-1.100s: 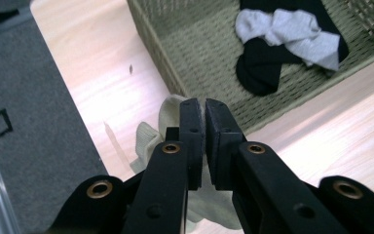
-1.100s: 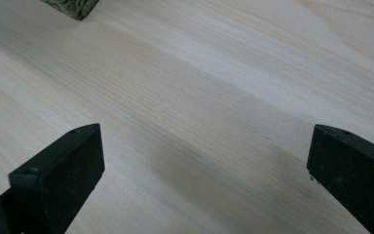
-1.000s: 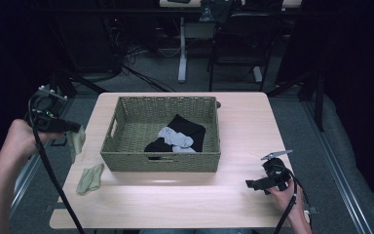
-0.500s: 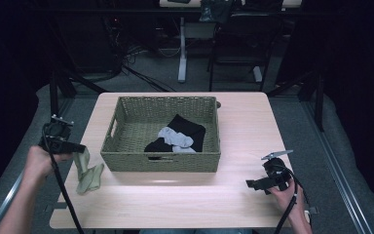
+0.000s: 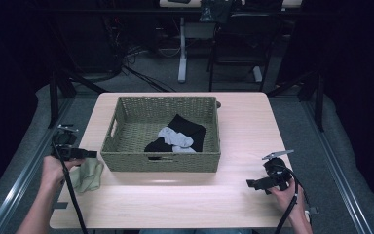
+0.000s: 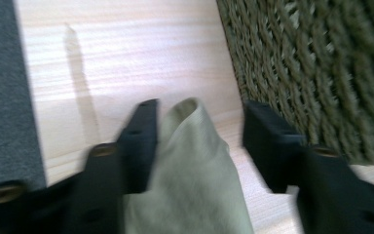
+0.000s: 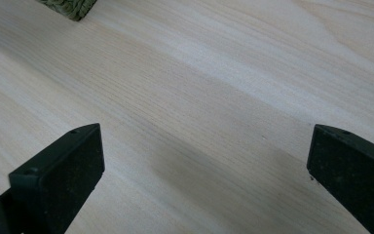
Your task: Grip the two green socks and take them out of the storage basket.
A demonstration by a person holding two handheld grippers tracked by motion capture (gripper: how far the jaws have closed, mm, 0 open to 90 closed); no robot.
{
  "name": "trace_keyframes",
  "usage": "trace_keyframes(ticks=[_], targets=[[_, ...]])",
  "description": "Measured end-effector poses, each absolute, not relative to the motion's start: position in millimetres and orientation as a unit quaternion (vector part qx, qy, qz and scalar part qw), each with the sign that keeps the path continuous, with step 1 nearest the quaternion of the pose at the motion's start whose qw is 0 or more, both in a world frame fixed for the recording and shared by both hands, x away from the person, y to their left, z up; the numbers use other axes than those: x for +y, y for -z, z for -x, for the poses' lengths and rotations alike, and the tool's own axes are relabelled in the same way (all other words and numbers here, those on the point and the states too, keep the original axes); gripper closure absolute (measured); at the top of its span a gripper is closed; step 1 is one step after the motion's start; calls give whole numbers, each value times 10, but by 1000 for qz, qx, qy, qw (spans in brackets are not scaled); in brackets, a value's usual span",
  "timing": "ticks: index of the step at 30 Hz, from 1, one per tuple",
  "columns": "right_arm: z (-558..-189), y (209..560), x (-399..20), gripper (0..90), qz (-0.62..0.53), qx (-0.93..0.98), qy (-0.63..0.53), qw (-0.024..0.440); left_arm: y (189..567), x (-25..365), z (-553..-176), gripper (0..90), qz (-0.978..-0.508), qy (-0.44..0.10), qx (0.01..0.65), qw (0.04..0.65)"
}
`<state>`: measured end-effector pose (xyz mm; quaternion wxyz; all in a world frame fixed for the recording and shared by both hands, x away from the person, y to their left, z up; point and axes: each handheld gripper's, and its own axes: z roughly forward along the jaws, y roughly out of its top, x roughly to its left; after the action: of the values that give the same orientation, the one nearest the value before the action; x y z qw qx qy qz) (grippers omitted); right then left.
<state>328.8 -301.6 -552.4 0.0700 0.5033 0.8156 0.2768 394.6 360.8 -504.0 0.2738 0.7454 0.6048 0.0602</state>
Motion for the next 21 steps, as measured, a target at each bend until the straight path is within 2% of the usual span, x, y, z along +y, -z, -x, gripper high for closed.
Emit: trace_keyframes(ticks=[4, 6, 12, 21], targets=[[-3288, 5525, -3006, 0, -504, 815, -275, 73, 4805, 3620, -3774, 190, -742, -90, 602, 280], [-3290, 5525, -3004, 0, -504, 816, -273, 73, 4692, 3576, -3664, 153, -746, -114, 596, 275], [-3288, 5522, -3000, 0, -501, 817, -275, 71, 4533, 3416, -3337, 85, -759, -160, 567, 276], [-3293, 5525, -3000, 0, -503, 817, -272, 70, 4798, 3248, -2945, 44, -759, -189, 565, 261]])
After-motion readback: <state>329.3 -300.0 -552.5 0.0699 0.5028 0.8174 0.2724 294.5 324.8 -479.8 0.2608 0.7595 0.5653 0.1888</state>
